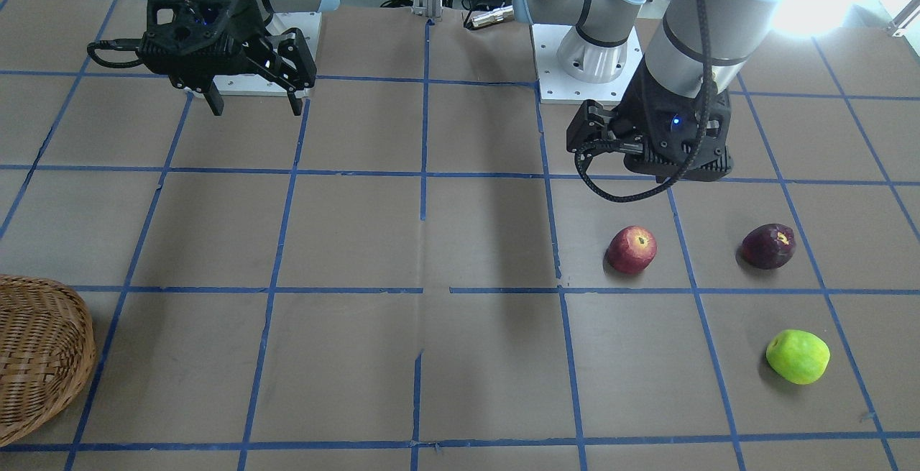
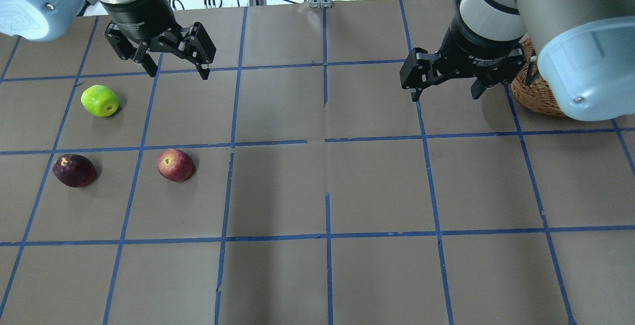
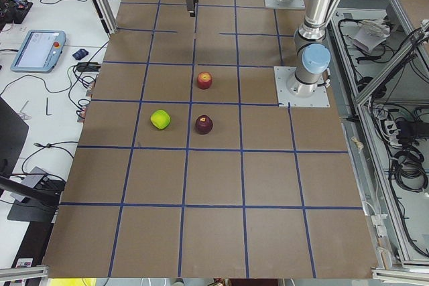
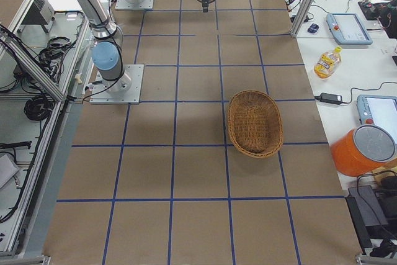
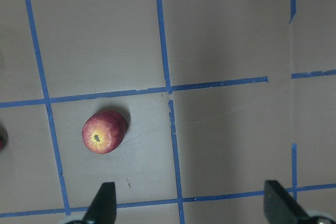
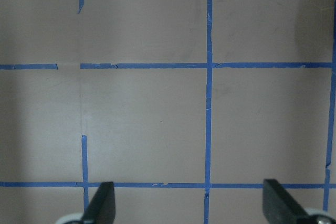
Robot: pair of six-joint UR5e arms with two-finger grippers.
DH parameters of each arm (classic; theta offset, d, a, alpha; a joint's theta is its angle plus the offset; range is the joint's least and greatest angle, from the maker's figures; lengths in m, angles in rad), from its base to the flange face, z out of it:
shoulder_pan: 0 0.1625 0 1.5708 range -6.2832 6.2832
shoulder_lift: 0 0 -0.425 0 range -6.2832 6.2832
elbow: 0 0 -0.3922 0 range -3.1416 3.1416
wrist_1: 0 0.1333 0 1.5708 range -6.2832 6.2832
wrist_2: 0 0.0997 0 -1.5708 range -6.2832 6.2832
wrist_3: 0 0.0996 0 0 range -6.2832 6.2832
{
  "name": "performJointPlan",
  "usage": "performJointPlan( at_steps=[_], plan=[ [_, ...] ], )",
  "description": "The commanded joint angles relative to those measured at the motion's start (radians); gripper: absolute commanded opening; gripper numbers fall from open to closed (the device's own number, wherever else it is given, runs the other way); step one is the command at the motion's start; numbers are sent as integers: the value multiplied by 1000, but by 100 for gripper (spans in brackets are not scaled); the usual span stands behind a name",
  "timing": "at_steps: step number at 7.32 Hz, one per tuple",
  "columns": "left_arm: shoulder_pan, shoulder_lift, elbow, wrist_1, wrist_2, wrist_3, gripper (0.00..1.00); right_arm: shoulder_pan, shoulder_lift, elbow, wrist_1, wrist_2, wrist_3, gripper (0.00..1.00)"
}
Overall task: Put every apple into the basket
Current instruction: 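Lower the left gripper onto the red-yellow apple and grasp it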
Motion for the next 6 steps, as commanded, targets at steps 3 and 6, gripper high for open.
performJointPlan(
  at_steps=[3, 6],
  plan=[
    [133, -67, -377, 474, 2, 232, 100, -10, 0, -6, 2, -2, -2, 100],
    [248, -159, -461, 620, -7, 312, 100, -9, -1, -6, 0, -2, -2, 100]
  ],
)
